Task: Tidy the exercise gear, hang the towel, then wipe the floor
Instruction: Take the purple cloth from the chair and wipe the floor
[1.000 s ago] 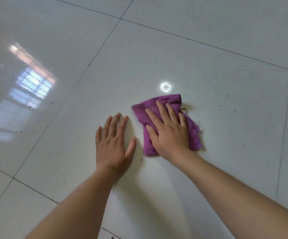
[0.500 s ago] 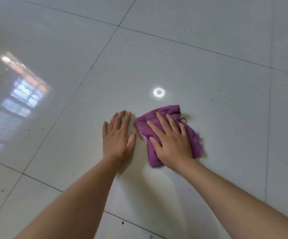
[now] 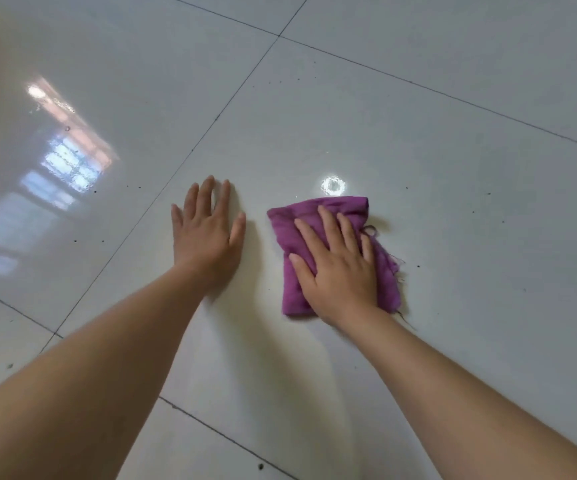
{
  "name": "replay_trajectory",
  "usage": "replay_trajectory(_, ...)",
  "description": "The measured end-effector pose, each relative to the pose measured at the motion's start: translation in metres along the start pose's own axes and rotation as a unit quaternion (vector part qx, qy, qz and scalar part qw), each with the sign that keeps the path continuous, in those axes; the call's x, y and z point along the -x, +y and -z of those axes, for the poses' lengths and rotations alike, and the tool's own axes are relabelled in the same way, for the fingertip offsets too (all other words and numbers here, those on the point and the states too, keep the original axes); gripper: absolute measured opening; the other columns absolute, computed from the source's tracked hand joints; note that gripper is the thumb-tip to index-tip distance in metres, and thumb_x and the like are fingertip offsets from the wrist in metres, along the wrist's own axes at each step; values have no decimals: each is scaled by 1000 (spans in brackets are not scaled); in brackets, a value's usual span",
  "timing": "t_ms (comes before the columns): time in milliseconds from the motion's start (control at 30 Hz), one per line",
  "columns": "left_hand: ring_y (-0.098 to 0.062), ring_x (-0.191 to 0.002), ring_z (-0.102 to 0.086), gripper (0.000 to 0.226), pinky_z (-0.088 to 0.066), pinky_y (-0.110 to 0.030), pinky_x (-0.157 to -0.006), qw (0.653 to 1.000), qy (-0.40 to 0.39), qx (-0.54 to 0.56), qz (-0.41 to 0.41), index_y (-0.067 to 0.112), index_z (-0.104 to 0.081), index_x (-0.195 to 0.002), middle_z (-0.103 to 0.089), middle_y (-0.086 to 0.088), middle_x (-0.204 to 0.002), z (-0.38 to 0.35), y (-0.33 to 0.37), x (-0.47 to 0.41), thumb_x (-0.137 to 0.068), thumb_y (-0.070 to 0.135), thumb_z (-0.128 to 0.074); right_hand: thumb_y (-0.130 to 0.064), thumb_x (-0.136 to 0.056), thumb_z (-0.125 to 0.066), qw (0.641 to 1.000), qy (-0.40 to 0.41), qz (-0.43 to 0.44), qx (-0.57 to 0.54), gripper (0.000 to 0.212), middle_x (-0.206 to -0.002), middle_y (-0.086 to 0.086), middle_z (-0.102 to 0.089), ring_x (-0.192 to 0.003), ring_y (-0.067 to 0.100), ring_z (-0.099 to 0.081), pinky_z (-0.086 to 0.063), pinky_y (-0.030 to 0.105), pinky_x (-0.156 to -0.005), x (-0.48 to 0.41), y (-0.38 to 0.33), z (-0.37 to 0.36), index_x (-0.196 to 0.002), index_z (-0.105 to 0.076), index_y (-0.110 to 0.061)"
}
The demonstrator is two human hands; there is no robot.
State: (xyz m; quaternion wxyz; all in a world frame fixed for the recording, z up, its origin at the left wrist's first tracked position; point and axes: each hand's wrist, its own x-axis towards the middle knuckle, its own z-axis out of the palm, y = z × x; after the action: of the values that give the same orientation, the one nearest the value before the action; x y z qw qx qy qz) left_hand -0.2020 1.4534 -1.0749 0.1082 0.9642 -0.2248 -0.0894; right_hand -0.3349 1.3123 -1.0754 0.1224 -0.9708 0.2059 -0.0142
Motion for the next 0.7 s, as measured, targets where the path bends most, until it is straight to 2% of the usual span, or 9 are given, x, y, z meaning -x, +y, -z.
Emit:
replay_trajectory(67,-16,-144,8,61,8,-42,-116,1000,16,-11,-1,27,0,-149,2,3,-158,-2,-1,-2,-96,49,-20,-52,-89,-26,999,32,-7,4,54,-151,0,-31,-137,24,-29,-16,45,-109,6,14,0,-138,-40,-34)
replay_trajectory(133,-15,-144,7,61,7,-41,-116,1000,28,-8,2,28,-3,-149,0,3,-158,-3,-1,-1,-95,50,-20,-51,-90,-28,996,51,-69,14,53,-149,2,-35,-135,26,-32,-23,47,-107,-6,20,-2,-137,-42,-32)
replay_trajectory(200,-14,-144,6,63,6,-40,-117,1000,30,-4,2,29,-5,-149,-3,4,-158,-2,0,0,-92,52,-18,-51,-90,-29,990,57,-129,9,54,-152,4,-29,-137,28,-28,-21,49,-107,-31,13,-2,-139,-40,-31)
replay_trajectory(267,-14,-144,5,65,6,-40,-117,999,33,1,4,29,-8,-149,-5,4,-158,-1,1,-1,-90,53,-18,-51,-93,-28,988,25,-151,1,55,-156,3,-17,-142,27,-16,-13,49,-110,-62,1,0,-144,-30,-31)
replay_trajectory(367,-14,-144,2,65,5,-39,-117,999,34,0,7,29,-11,-148,-7,4,-157,-1,1,-2,-89,54,-19,-50,-94,-26,996,-3,-82,16,54,-157,1,-13,-143,25,-13,-9,46,-112,-75,-4,0,-146,-24,-33)
replay_trajectory(433,-14,-144,0,66,4,-39,-117,999,31,5,10,29,-13,-148,-9,4,-157,0,1,-3,-88,55,-18,-49,-92,-26,1000,10,-14,20,53,-154,1,-24,-140,25,-24,-15,45,-111,-56,1,0,-142,-34,-33)
replay_trajectory(500,-15,-144,-1,67,3,-39,-117,999,30,6,11,30,-14,-147,-11,4,-157,2,2,-4,-86,56,-16,-47,-91,-28,1000,18,8,19,51,-151,1,-32,-136,25,-31,-17,43,-108,-39,8,-1,-138,-41,-33)
replay_trajectory(633,-15,-144,0,67,3,-39,-117,1000,27,2,15,30,-13,-148,-10,4,-157,3,2,-3,-86,57,-16,-49,-90,-31,993,54,-109,5,52,-150,5,-34,-135,28,-33,-22,48,-107,-76,12,1,-138,-42,-30)
replay_trajectory(700,-14,-144,1,68,5,-38,-117,999,28,0,16,30,-13,-148,-10,5,-157,3,2,-3,-86,57,-15,-49,-93,-32,987,31,-157,-13,53,-155,4,-21,-141,27,-19,-15,48,-110,-113,9,5,-143,-33,-31)
